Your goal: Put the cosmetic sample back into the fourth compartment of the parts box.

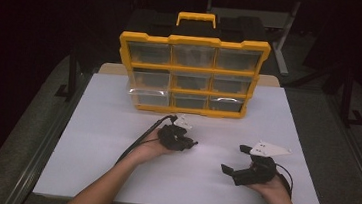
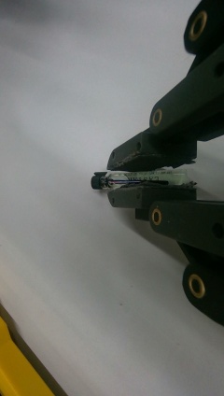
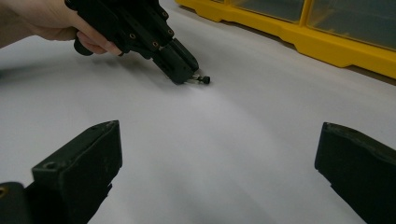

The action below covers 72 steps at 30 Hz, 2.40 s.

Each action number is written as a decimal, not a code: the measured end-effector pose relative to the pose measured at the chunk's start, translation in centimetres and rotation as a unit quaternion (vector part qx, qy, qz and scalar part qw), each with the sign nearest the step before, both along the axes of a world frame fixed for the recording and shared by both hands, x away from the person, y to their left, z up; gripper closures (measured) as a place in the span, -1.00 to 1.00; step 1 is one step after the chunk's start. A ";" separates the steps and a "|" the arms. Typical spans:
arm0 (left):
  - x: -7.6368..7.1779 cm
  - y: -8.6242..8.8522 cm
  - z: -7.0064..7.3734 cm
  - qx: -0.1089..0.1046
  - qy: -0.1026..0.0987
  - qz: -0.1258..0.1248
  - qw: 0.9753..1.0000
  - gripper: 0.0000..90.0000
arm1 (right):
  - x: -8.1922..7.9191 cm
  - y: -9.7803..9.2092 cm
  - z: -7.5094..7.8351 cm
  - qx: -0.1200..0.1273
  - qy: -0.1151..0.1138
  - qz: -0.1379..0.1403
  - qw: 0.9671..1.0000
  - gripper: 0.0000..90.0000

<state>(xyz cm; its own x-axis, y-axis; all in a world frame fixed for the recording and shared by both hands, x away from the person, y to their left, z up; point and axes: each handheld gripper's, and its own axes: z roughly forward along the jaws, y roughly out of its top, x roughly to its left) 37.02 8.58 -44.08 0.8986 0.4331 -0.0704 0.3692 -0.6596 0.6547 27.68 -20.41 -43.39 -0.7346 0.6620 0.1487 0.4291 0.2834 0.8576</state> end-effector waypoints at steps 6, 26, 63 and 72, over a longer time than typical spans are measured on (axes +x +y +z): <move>-0.2 0.1 0.4 -0.013 0.003 0.008 1.000 0.79 | 0.0 0.0 0.0 0.000 0.000 0.000 1.000 -0.99; -1.2 1.5 2.7 -0.038 0.008 0.006 0.999 0.80 | 0.0 0.0 0.1 0.000 0.000 0.000 1.000 -0.99; -1.8 6.6 6.4 -0.055 0.008 0.018 0.998 0.80 | 0.0 0.0 0.0 0.000 0.001 0.001 1.000 -0.99; -1.7 8.2 7.5 -0.055 0.010 0.024 0.998 0.80 | 0.0 0.1 0.0 -0.001 0.001 0.001 1.000 -0.99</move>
